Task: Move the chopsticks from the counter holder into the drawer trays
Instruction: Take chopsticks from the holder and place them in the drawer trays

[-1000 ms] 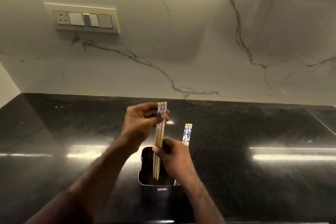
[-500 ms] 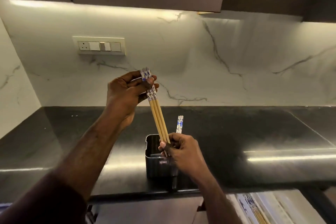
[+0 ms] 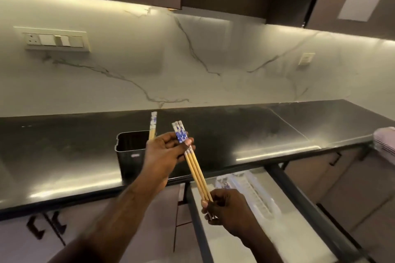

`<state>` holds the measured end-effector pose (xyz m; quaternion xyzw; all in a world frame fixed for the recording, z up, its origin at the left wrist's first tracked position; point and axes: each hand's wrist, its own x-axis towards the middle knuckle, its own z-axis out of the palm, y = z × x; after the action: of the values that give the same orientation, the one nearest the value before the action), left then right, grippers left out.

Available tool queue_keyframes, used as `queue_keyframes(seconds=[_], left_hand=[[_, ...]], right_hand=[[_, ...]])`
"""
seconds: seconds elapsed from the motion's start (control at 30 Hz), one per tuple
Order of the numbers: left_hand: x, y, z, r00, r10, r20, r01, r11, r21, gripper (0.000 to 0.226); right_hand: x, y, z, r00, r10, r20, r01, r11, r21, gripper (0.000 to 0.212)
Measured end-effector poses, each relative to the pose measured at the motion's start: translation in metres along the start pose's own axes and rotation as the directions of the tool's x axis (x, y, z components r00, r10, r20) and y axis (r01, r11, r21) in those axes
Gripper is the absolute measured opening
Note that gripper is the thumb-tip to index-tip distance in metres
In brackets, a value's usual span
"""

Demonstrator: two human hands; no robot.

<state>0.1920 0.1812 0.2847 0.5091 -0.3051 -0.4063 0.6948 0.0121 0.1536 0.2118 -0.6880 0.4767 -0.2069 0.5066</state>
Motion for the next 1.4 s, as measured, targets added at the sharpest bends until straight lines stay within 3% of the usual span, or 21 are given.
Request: queue_keyframes(seconds=[0.13,0.33,0.47,0.77,0.9,1.0,1.17,1.27,1.4], left_hand=[[-0.021,-0.041,0.077,0.998,-0.036,0.059,0.033,0.998,0.045,0.02],[-0.032,-0.139,0.199,0.978,-0.196,0.078,0.182,0.971,0.153,0.02],[-0.033,-0.194,0.252,0.944,-0.318,0.088,0.292,0.93,0.222,0.016],[0.026,-0.288,0.293,0.889,-0.451,0.074,0.395,0.839,0.375,0.011],[0.069,-0.334,0.29,0.882,-0.468,0.059,0.37,0.764,0.528,0.021],[0.093,-0.363,0.287,0.919,-0.393,0.043,0.247,0.655,0.714,0.027],[0.121,-0.402,0.27,0.96,-0.253,0.121,-0.025,0.352,0.936,0.04],[0.133,-0.414,0.263,0.95,-0.248,0.189,-0.151,0.163,0.975,0.042],[0.141,-0.421,0.258,0.917,-0.304,0.258,-0.276,-0.017,0.961,0.048]], right_hand=[[-0.025,0.047,-0.067,0.993,0.112,-0.026,-0.11,0.99,0.084,0.012],[-0.046,0.12,-0.18,0.968,0.243,-0.063,-0.242,0.97,0.031,0.024],[-0.041,0.154,-0.228,0.94,0.332,-0.083,-0.336,0.941,-0.037,0.013],[0.045,0.214,-0.268,0.831,0.556,0.01,-0.555,0.831,-0.046,0.012],[0.096,0.231,-0.271,0.763,0.645,0.023,-0.642,0.762,-0.084,0.016],[0.136,0.245,-0.267,0.712,0.7,0.054,-0.694,0.713,-0.099,0.024],[0.189,0.264,-0.252,0.662,0.746,0.081,-0.742,0.666,-0.076,0.024],[0.214,0.273,-0.243,0.652,0.752,0.094,-0.752,0.658,-0.047,0.016],[0.238,0.291,-0.223,0.637,0.757,0.145,-0.76,0.648,-0.046,0.015]])
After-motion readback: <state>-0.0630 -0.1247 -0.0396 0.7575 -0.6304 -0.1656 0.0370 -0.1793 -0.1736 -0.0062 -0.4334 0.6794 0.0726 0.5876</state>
